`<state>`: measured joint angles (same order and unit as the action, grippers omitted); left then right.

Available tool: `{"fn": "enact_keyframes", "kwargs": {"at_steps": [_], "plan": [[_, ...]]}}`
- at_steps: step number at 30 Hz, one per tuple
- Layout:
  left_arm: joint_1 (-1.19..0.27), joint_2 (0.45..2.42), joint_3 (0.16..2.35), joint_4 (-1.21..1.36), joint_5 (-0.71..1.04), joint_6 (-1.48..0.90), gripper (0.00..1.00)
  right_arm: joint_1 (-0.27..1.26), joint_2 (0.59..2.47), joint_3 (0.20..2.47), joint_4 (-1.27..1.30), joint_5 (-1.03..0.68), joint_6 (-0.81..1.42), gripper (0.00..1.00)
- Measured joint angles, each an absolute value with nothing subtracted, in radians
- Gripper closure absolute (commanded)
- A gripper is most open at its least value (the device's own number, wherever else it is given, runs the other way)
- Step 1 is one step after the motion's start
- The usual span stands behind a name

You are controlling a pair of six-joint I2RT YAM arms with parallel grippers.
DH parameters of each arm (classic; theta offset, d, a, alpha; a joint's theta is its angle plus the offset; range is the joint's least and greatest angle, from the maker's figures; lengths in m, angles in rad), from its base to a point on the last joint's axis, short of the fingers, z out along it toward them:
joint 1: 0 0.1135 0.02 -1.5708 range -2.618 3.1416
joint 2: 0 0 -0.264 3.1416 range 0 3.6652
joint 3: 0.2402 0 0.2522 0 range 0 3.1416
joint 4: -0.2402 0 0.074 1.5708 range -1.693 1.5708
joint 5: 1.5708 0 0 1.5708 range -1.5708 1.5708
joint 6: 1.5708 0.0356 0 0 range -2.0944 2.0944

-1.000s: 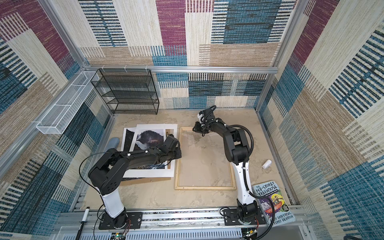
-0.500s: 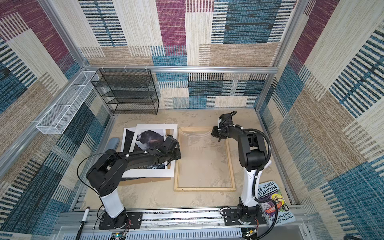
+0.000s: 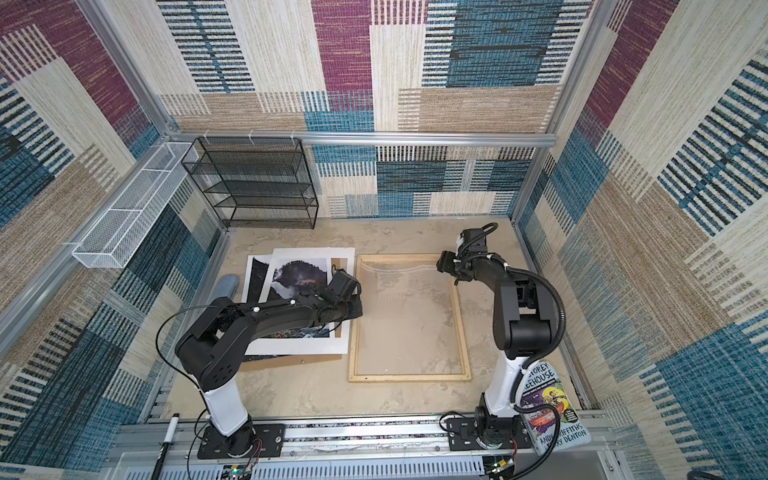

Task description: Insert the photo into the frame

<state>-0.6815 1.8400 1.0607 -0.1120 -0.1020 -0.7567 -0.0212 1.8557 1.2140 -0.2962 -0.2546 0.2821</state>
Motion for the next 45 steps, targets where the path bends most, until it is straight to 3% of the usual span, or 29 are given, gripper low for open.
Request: {"fn": "enact_keyframes", "kwargs": {"at_steps": [15, 35, 45], "plan": [[-0.633, 1.948, 1.211, -0.142, -0.101, -0.796, 0.81, -0.089, 1.762, 1.083, -0.256, -0.326, 0.262, 0.22], [-0.578, 2.070, 1.425, -0.193, -0.033, -0.640, 0.74, -0.092, 1.773, 1.042, -0.222, -0.375, 0.257, 0.22], [-0.577, 2.087, 1.429, -0.183, 0.006, -0.634, 0.69, -0.092, 1.742, 1.026, -0.223, -0.374, 0.257, 0.22]]}}
